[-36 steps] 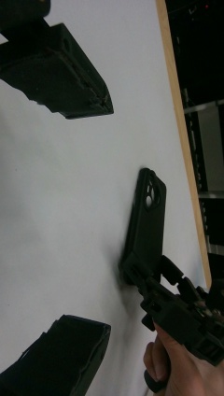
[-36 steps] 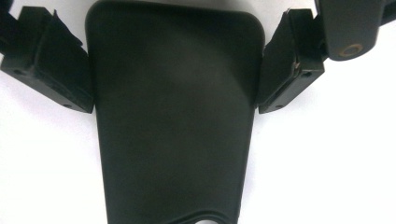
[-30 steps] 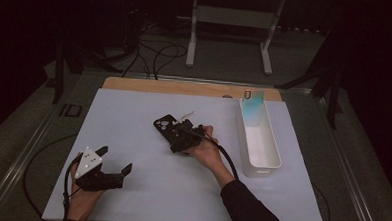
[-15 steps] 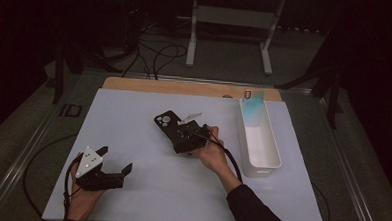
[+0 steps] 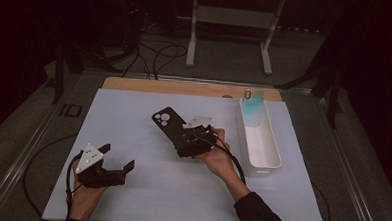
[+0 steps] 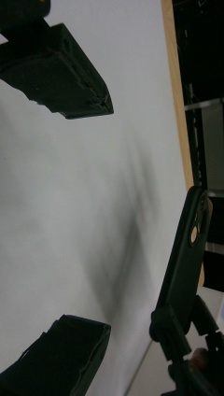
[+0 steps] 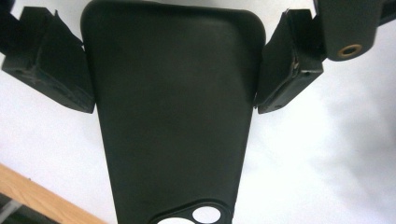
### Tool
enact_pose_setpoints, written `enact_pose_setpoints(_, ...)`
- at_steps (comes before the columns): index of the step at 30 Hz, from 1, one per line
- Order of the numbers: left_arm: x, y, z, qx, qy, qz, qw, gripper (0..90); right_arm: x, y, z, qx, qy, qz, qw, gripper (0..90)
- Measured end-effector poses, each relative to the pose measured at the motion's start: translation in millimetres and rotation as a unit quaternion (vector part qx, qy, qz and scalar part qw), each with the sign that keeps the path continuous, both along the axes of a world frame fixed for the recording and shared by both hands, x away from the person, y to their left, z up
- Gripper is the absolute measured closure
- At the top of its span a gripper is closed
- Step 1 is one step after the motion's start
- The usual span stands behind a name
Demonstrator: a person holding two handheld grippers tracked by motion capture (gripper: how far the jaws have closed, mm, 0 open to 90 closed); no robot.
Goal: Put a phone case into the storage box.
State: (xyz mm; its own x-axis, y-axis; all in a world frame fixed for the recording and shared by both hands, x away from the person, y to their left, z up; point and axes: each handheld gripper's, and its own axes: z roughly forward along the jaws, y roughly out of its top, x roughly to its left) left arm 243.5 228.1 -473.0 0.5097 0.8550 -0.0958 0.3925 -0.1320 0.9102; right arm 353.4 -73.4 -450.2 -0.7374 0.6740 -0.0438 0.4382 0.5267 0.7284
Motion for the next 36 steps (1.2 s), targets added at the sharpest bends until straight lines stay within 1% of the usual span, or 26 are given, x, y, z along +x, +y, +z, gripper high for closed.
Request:
enact_pose_setpoints(2,2.0,-1.5,2.6,-0.006,0.0,-0.001,1.0,0.4,-3.5,-1.6,2.3,0.007,-0.004,0.001,1.0,14.9)
enact_pose_setpoints(4,3.2,-2.5,3.9,-0.006,0.002,-0.002,1.0,0.6,-5.2,-2.4,3.3,0.011,-0.007,0.002,0.9999,14.9)
enact_pose_setpoints(6,5.6,-4.6,6.5,-0.006,0.003,-0.004,1.0,0.8,-10.0,-5.3,5.5,0.02,-0.017,0.004,0.9997,14.9)
enact_pose_setpoints(7,6.6,-5.6,7.9,-0.006,0.004,-0.005,1.0,0.8,-10.0,-5.3,5.5,0.02,-0.017,0.004,0.9997,14.9)
enact_pose_setpoints(9,10.1,-8.8,12.4,-0.012,0.006,-0.008,0.9999,1.3,-14.0,-7.9,6.8,0.032,-0.022,0.008,0.9992,14.8)
enact_pose_setpoints(12,11.4,-10.1,13.9,-0.014,0.006,-0.01,0.9998,1.5,-14.9,-8.8,6.8,0.033,-0.025,0.011,0.9991,14.8)
enact_pose_setpoints(13,13.8,-13.3,16.8,-0.014,0.006,-0.012,0.9998,1.5,-16.0,-9.3,6.8,0.034,-0.027,0.012,0.999,14.8)
enact_pose_setpoints(14,16.1,-16.3,19.2,-0.016,0.007,-0.016,0.9997,1.8,-19.1,-10.0,7.2,0.041,-0.029,0.014,0.9987,14.8)
enact_pose_setpoints(16,17.0,-17.7,20.3,-0.016,0.007,-0.017,0.9997,2.2,-19.7,-10.3,7.3,0.042,-0.031,0.015,0.9985,14.8)
enact_pose_setpoints(17,19.4,-22.1,23.2,-0.016,0.008,-0.023,0.9996,2.5,-22.3,-10.7,7.4,0.05,-0.034,0.015,0.998,14.8)
enact_pose_setpoints(22,24.0,-30.1,27.1,-0.017,0.011,-0.03,0.9993,4.0,-26.4,-11.0,7.8,0.059,-0.039,0.016,0.9974,14.8)
enact_pose_setpoints(23,27.6,-34.5,28.3,-0.021,0.015,-0.034,0.9991,4.5,-28.9,-10.4,8.8,0.066,-0.042,0.019,0.9968,14.8)
enact_pose_setpoints(25,30.5,-38.3,28.6,-0.023,0.02,-0.036,0.9989,5.6,-31.2,-9.2,9.7,0.069,-0.045,0.024,0.9963,14.7)
enact_pose_setpoints(27,33.9,-42.6,28.4,-0.024,0.026,-0.037,0.9987,7.9,-33.8,-7.6,10.6,0.07,-0.049,0.031,0.9958,14.7)
enact_pose_setpoints(28,33.9,-42.6,28.4,-0.024,0.026,-0.037,0.9987,9.5,-33.8,-7.6,10.6,0.07,-0.049,0.031,0.9958,14.7)
enact_pose_setpoints(29,36.4,-46.0,28.1,-0.023,0.034,-0.034,0.9986,9.5,-34.8,-6.9,10.9,0.07,-0.05,0.033,0.9957,14.7)
enact_pose_setpoints(30,38.7,-48.9,27.7,-0.028,0.038,-0.035,0.9983,11.9,-36.1,-5.9,11.1,0.07,-0.054,0.036,0.9954,14.7)
enact_pose_setpoints(31,38.7,-48.9,27.7,-0.028,0.038,-0.035,0.9983,14.5,-37.2,-5.1,11.4,0.072,-0.057,0.039,0.995,14.7)
enact_pose_setpoints(33,41.8,-52.4,28.0,-0.039,0.044,-0.039,0.9975,15.4,-38.3,-4.5,11.6,0.074,-0.057,0.042,0.9947,14.7)
enact_pose_setpoints(34,41.8,-52.4,28.0,-0.039,0.044,-0.039,0.9975,16.0,-38.3,-4.5,11.6,0.074,-0.057,0.042,0.9947,14.7)
enact_pose_setpoints(35,43.6,-54.6,28.5,-0.046,0.047,-0.04,0.997,17.1,-39.5,-3.4,11.8,0.075,-0.061,0.046,0.9942,14.7)
enact_pose_setpoints(36,44.6,-55.6,28.8,-0.049,0.049,-0.041,0.9968,17.6,-39.9,-3.0,12.0,0.077,-0.061,0.046,0.9941,14.7)
